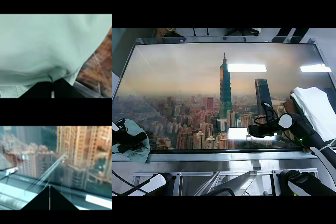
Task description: Fold the shirts.
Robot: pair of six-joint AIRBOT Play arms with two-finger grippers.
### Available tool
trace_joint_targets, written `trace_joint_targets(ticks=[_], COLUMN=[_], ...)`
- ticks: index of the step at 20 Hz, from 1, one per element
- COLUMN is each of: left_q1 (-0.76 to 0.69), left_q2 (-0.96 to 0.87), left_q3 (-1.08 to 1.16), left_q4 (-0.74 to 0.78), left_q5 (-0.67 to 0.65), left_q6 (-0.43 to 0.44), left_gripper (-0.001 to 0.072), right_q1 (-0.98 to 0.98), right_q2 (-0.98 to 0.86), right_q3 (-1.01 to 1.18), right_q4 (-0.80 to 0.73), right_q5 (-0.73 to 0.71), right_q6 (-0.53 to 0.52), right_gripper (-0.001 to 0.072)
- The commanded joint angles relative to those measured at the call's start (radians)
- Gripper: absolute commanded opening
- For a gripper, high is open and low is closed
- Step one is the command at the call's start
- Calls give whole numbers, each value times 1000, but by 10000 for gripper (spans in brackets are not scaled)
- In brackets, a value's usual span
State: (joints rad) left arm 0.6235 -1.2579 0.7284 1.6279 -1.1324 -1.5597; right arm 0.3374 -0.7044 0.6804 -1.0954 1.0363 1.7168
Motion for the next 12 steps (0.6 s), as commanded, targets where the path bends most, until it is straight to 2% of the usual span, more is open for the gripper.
trace_joint_targets(ticks=[1,6,10,12], left_q1=[-5,-121,-280,-403], left_q2=[-10,138,215,235], left_q3=[6,116,293,368], left_q4=[-9,-51,-373,-497], left_q5=[-20,-58,-126,-143], left_q6=[17,35,99,102], left_gripper=[11,11,10,10], right_q1=[1,1,1,1], right_q2=[0,0,0,0], right_q3=[0,0,0,0], right_q4=[0,0,0,0], right_q5=[0,0,0,0], right_q6=[0,0,0,0], right_gripper=[14,14,14,14])
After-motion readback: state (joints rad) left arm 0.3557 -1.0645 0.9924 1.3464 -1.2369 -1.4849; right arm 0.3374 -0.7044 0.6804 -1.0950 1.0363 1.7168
